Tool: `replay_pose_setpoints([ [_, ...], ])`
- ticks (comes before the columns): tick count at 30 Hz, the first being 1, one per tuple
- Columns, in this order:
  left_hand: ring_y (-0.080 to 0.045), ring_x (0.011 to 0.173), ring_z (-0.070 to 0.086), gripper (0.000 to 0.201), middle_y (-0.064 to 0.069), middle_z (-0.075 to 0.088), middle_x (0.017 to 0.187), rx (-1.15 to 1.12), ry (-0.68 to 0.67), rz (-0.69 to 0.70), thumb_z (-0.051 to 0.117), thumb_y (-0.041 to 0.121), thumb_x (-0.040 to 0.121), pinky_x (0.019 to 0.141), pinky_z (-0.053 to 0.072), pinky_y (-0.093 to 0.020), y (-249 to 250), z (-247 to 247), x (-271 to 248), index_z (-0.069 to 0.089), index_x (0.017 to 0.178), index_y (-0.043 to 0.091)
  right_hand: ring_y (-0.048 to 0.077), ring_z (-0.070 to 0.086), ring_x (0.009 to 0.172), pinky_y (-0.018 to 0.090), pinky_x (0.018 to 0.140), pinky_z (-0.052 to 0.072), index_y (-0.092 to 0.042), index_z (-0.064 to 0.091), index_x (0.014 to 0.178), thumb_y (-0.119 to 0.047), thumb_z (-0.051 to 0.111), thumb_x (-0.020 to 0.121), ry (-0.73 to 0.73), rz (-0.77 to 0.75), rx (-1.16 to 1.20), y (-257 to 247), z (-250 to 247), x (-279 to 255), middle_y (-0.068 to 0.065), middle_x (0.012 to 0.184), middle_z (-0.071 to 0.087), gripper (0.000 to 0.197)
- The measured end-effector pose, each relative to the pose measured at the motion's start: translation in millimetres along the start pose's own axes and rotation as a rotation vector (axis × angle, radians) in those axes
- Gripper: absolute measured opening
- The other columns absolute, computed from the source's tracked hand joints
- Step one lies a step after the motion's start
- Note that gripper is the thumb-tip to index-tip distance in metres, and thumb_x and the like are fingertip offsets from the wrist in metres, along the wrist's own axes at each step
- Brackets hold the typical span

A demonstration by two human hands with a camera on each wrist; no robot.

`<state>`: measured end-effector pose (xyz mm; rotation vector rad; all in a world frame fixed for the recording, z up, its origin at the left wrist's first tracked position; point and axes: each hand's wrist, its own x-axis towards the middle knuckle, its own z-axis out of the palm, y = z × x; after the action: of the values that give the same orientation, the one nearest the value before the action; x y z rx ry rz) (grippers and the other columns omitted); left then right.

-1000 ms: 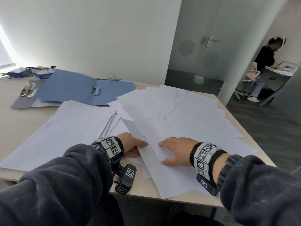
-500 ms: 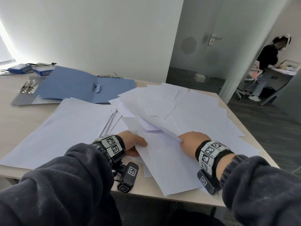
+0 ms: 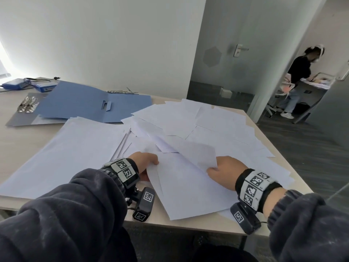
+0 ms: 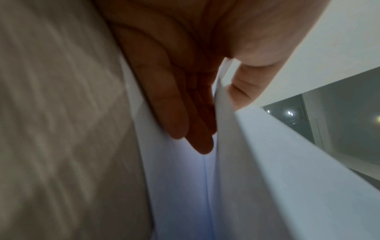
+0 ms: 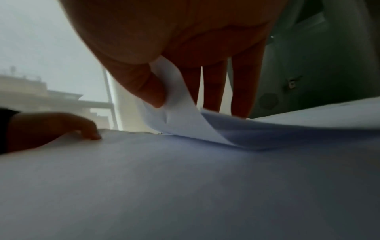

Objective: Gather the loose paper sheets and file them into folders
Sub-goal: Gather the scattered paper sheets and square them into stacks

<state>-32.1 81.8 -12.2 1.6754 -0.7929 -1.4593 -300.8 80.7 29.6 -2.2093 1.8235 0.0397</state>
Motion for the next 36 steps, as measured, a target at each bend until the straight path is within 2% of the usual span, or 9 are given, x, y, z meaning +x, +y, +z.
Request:
replay_pose_setpoints([
  [8,-0.046,0.084,0.066,0.025,-0.029,0.062,0.099,-0.035,0.066,-0.033,0.054,0.006,0.089,0.071,0.057,-0.059,3,-1,4,0.053,0.112,-0.004,0.017,0.058,0.100,0.032,0.085,0.047,-0.033,0.056,0.089,-0.050,0.057,0.088,-0.133,-0.271,-0.183,12,12,-31,-0.018,0.102,0.060,0.017],
  [10,-0.045,0.084,0.066,0.023,-0.029,0.064,0.100,-0.043,0.068,-0.047,0.052,0.004,0.091,0.071,0.056,-0.058,3,0,5,0.054,0.113,-0.006,0.011,0.041,0.135,0.039,0.110,0.038,-0.045,0.052,0.129,-0.072,0.058,0.078,-0.198,-0.321,-0.233,14,17,-32,-0.024,0.148,0.042,0.058],
  [13,-0.045,0.093,0.066,0.021,-0.028,0.065,0.106,-0.057,0.052,-0.080,0.051,0.005,0.095,0.076,0.054,-0.058,3,-1,6,0.052,0.113,-0.006,0.010,0.020,0.150,0.043,0.120,0.026,-0.050,0.018,0.153,-0.071,0.065,0.076,-0.227,-0.327,-0.284,9,18,-34,-0.022,0.165,0.012,0.093],
  [18,-0.045,0.098,0.067,0.021,-0.027,0.068,0.109,-0.132,0.005,-0.078,0.054,0.008,0.096,0.087,0.052,-0.065,-2,-6,9,0.054,0.113,-0.004,0.014,0.044,0.137,0.036,0.112,0.036,-0.048,0.047,0.139,-0.037,0.051,0.093,-0.175,-0.314,-0.276,7,17,-34,-0.018,0.152,0.044,0.048],
  [20,-0.042,0.091,0.068,0.027,-0.024,0.068,0.101,-0.167,-0.009,-0.054,0.055,0.016,0.098,0.082,0.054,-0.063,-3,-7,9,0.055,0.117,-0.004,0.021,0.060,0.102,0.034,0.087,0.047,-0.033,0.060,0.091,-0.030,0.045,0.095,-0.105,-0.282,-0.224,8,16,-33,-0.009,0.105,0.067,0.016],
  [22,-0.040,0.087,0.067,0.031,-0.023,0.066,0.095,-0.203,-0.027,-0.046,0.053,0.023,0.101,0.079,0.055,-0.058,-4,-9,8,0.055,0.118,-0.003,0.025,0.057,0.077,0.034,0.070,0.045,-0.023,0.040,0.067,-0.029,0.043,0.097,-0.017,-0.222,-0.165,13,15,-30,-0.004,0.072,0.053,0.031],
  [30,-0.030,0.068,0.070,0.018,-0.013,0.073,0.076,-0.131,0.000,0.053,0.052,0.009,0.095,0.059,0.058,-0.040,17,-45,-8,0.060,0.110,0.003,0.017,0.056,0.063,0.031,0.065,0.044,-0.013,0.065,0.075,-0.013,0.057,0.095,0.275,-0.062,0.632,27,-1,-19,-0.007,0.064,0.066,0.022],
  [33,-0.031,0.075,0.069,0.027,-0.014,0.072,0.089,-0.134,0.003,0.148,0.053,0.006,0.092,0.068,0.058,-0.041,37,-58,-20,0.061,0.118,0.001,0.032,0.070,0.088,0.040,0.081,0.056,-0.013,0.071,0.089,-0.012,0.059,0.096,0.438,-0.044,0.817,24,-7,-13,0.007,0.090,0.076,0.014],
  [36,-0.032,0.083,0.071,0.034,-0.015,0.073,0.102,-0.176,-0.032,0.213,0.053,0.005,0.091,0.077,0.059,-0.043,53,-68,-33,0.062,0.123,0.000,0.025,0.071,0.089,0.031,0.077,0.057,-0.021,0.071,0.086,-0.011,0.059,0.096,0.553,-0.031,0.962,14,-20,-12,-0.008,0.086,0.075,0.019],
])
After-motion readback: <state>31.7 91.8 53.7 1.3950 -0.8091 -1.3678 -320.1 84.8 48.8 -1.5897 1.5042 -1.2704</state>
